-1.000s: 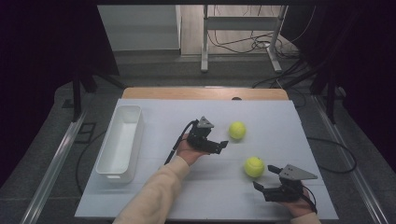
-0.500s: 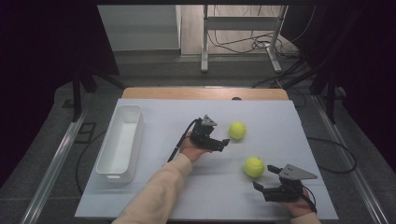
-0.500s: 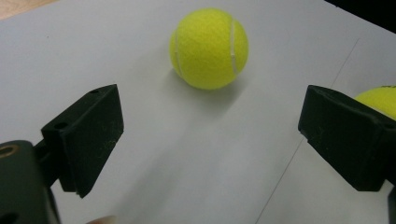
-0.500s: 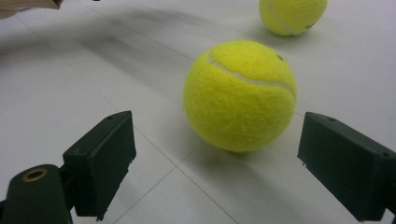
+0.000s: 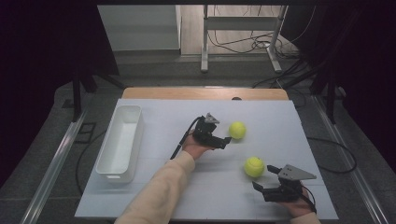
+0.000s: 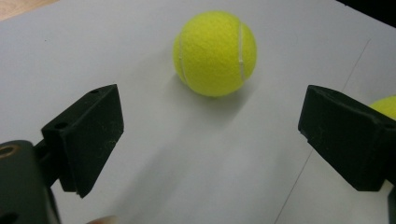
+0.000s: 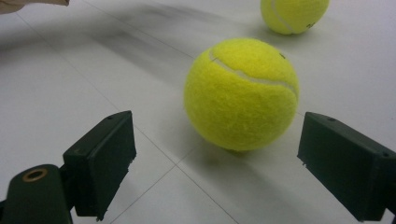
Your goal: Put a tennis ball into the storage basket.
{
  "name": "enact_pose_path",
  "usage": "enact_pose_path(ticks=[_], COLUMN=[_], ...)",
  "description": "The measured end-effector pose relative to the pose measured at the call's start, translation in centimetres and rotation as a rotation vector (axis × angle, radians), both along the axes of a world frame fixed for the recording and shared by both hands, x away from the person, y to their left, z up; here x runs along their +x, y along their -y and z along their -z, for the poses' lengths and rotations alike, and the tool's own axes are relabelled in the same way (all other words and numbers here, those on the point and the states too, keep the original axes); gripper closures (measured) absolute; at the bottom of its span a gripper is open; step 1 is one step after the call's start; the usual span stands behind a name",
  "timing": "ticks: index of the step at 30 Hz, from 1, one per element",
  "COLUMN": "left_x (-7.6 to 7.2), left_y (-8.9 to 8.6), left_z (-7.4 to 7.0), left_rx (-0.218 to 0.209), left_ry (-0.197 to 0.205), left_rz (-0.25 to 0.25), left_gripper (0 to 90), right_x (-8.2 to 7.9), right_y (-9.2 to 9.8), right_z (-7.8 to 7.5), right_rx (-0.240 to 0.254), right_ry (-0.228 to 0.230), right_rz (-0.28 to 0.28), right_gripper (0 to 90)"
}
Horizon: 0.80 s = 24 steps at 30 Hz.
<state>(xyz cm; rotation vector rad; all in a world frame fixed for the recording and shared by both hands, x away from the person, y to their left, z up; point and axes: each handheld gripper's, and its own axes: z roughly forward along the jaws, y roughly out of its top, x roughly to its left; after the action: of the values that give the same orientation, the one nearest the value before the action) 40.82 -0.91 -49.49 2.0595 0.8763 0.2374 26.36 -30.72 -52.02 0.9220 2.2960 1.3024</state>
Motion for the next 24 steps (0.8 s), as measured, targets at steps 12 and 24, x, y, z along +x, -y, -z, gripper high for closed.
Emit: enact_pose_path(ticks=[12, 24], left_x=[1.3, 2.2], left_y=[1.4, 3.0], left_z=[0.2, 0.3], left_rx=[0.008, 0.038], left_ry=[-0.019, -0.022], left_rz=[0.005, 0.019], left_gripper=[7.7, 7.7], right_x=[0.0, 0.0], right_y=[0.0, 0.0], right_z=[0.0, 0.0], right_rx=[-0.004, 0.001], right_ry=[0.0, 0.004], right_rz=[0.0, -0.007], right_gripper=[11.9, 11.9])
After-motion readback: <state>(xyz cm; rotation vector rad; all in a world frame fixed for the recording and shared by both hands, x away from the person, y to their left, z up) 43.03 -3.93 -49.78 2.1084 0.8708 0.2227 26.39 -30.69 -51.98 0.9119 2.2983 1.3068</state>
